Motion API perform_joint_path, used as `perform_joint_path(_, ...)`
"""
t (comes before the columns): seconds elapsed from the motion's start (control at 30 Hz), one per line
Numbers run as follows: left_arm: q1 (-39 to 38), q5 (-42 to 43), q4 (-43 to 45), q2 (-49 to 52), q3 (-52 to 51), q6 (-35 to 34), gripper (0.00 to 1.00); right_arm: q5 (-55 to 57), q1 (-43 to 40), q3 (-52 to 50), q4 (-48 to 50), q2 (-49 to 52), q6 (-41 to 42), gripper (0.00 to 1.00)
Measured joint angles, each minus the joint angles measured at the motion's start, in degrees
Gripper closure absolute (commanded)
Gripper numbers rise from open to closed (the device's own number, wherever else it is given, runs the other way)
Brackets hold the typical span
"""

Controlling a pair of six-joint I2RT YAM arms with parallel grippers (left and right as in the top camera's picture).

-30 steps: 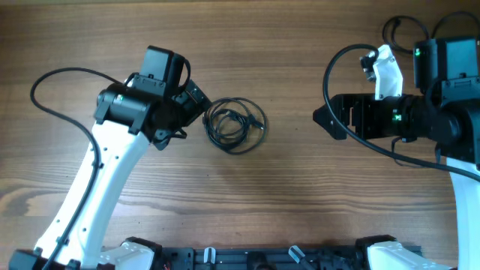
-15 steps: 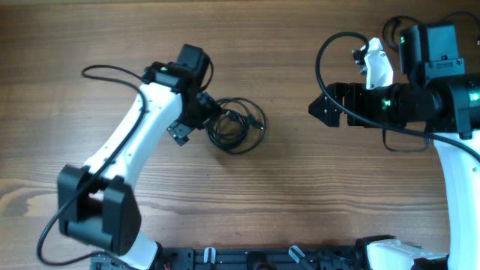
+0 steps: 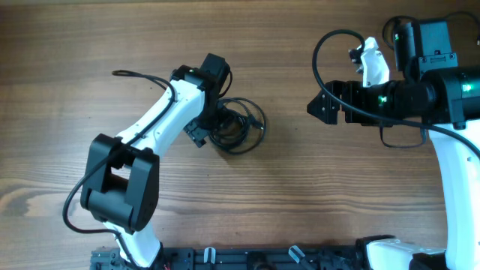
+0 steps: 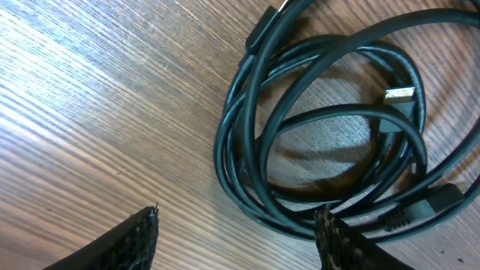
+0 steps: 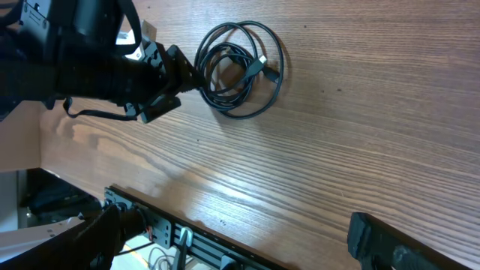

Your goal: Untangle cables

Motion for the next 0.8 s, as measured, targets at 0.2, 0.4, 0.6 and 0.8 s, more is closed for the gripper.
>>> perform_joint_path(0.2, -0.02, 0.17, 1.49, 0.02, -2.29, -1.31, 0.43, 0.02, 0.00, 0.00, -0.02, 0.00, 0.00, 0.00)
perform_joint_path(0.4, 0.00, 0.22, 4.48, 0.07, -5.60, -2.01, 0.55, 0.00, 0.00, 0.00, 0.00, 0.00, 0.00, 0.00)
perform_joint_path(0.6, 0.00, 0.22, 7.48, 0.07, -5.73, -2.54, 0.40, 0.02, 0.00, 0.00, 0.02, 0.00, 0.00, 0.01)
perform_joint_path(0.8, -0.02, 0.22, 10.29, 0.07, -5.77, -2.49, 0.53, 0.02, 0.00, 0.00, 0.24, 0.00, 0.00, 0.00)
